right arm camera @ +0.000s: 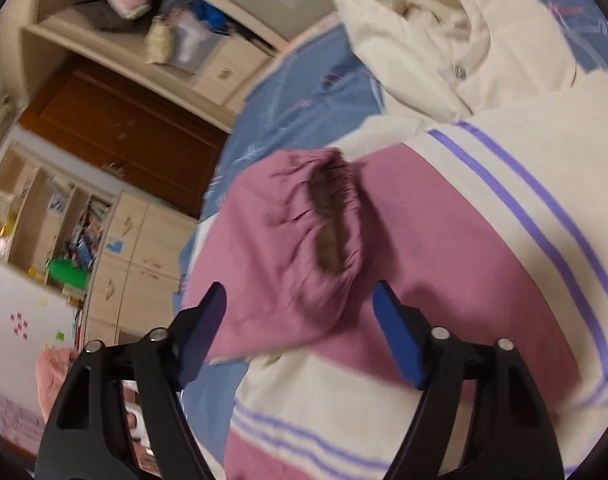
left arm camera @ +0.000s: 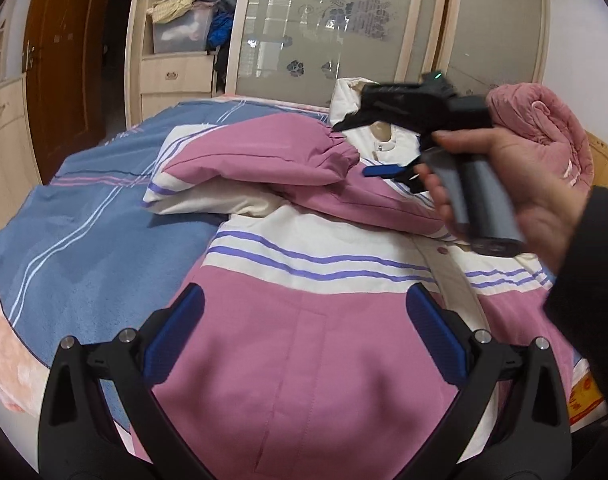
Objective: Fold large clothes
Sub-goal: 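Move the right tool to the pink sleeve cuff and close on it, then lift the cuff with the right gripper and lay the sleeve flatter across the chest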
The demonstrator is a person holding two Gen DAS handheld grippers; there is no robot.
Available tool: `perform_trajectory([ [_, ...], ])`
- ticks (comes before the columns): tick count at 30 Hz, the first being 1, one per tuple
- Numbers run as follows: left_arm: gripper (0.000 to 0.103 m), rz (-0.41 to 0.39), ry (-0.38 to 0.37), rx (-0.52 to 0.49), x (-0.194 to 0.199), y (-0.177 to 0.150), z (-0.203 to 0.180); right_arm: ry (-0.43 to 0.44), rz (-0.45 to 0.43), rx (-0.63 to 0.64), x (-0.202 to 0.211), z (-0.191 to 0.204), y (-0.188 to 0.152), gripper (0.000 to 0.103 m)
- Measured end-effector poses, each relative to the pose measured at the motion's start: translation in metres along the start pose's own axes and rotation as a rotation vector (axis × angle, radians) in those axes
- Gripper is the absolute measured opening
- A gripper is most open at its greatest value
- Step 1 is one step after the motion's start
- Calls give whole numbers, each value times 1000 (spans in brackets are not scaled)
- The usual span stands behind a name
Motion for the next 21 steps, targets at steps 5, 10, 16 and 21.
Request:
perform_trajectory([
  [5, 101, -21, -9, -21, 6, 7, -4, -8, -28, 15, -12, 0, 5, 23],
  [10, 101, -16, -22, -28, 4, 6, -10, -24, -155, 90, 27, 13, 19, 15],
  [16, 101, -3, -41, -51, 0, 0, -21, -49, -305, 116, 105, -2, 36, 15],
  [21, 101, 3, -61, -109, 0, -7, -36, -147, -371, 25, 157, -72, 29, 15],
])
Point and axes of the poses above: each gripper's, at about its wrist camera, not at the fingertips, and x roughly against the way its jaws point, z to its left, y to its top, the point moved 10 cm from there along -x, roughly the way its jaws point, and after that the axes turned 5 degrees about x, right-handed, at the moved point
